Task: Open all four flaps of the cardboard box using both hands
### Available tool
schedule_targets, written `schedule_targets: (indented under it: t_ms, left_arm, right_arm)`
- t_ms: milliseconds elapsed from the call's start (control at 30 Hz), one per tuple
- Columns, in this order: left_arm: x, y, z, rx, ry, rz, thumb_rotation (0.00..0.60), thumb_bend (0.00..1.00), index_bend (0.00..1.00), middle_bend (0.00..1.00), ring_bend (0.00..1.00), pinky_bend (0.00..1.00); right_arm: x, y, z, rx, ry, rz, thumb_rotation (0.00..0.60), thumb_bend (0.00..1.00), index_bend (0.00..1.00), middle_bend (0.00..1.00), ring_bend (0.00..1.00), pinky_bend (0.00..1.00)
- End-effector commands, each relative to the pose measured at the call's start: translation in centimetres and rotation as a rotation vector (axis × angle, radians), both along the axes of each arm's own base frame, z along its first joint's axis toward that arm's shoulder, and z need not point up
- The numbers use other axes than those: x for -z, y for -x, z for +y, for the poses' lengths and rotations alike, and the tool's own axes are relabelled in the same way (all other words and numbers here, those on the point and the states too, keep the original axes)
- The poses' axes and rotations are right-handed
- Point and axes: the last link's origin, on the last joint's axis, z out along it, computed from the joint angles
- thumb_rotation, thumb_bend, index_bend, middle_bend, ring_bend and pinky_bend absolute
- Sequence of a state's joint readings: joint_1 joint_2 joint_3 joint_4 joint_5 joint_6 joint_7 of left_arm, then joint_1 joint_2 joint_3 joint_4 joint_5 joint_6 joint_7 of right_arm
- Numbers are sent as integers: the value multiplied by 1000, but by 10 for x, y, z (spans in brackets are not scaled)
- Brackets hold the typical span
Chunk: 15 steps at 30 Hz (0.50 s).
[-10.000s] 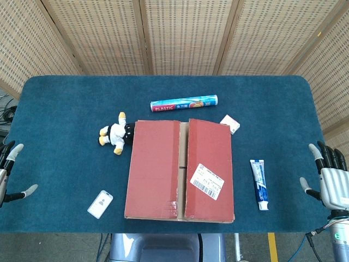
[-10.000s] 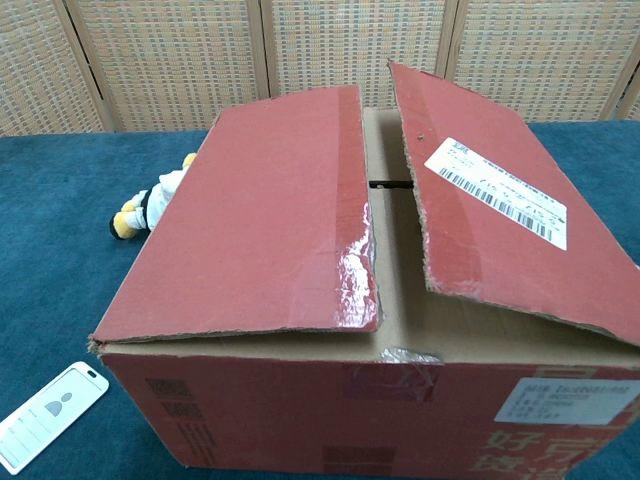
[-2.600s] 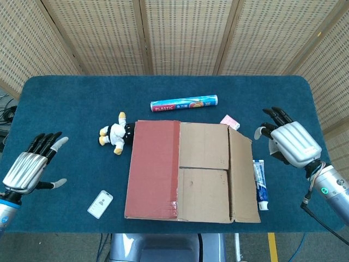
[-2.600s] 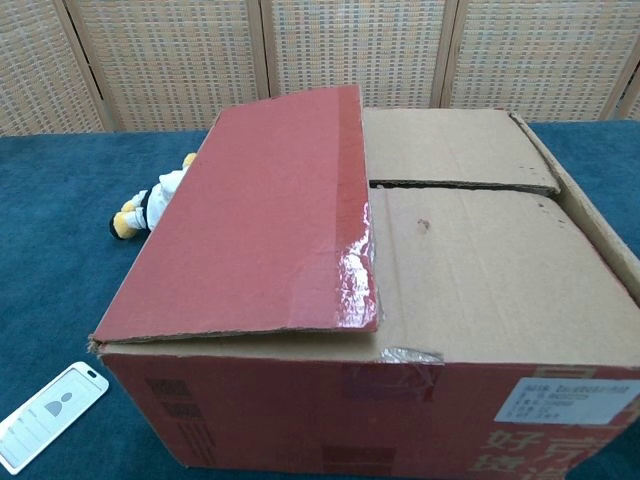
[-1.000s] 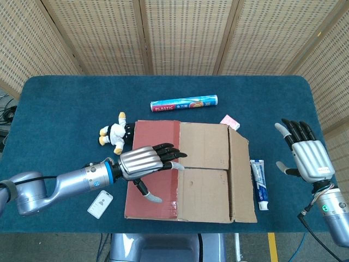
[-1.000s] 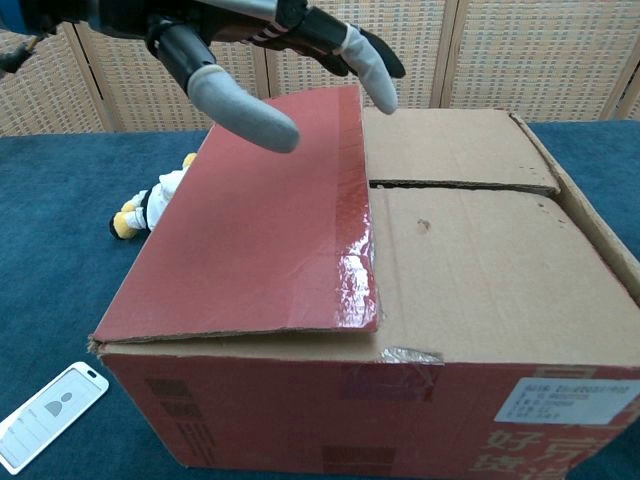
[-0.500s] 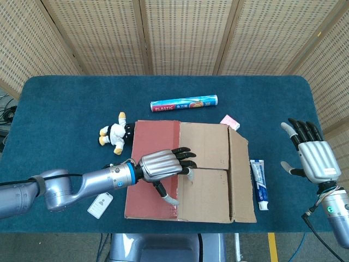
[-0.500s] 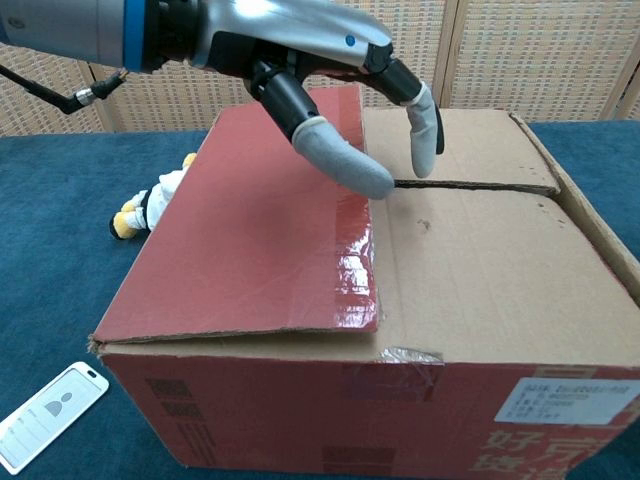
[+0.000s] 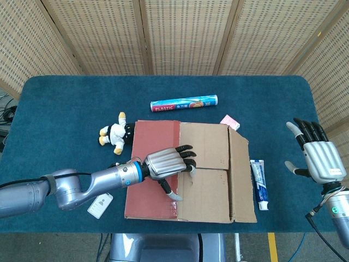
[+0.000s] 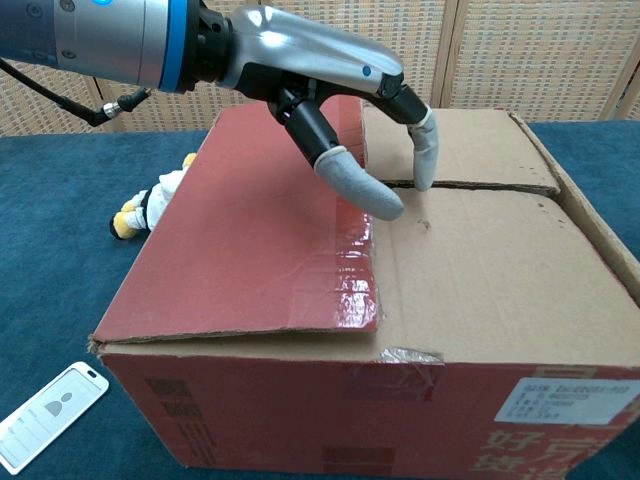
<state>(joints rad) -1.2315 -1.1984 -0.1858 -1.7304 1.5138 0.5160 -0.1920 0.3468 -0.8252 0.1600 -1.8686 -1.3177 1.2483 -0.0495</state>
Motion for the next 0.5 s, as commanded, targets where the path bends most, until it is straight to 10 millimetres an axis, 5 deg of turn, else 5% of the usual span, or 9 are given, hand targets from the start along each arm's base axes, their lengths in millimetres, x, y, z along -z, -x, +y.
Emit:
schedule_targets:
  t_ms: [33,500]
  left_arm:
    - [-1,3,2,-5,-15,4,236,23,376,274,116,0]
    - [-12,6,7,36,-89,18,235,24,481,382,211,0]
  right_arm:
    - [0,0,0,0,1,-3,600,260,77,33,0,0]
    - [-1,1,0,5,5,-18,600,260,76,33,0,0]
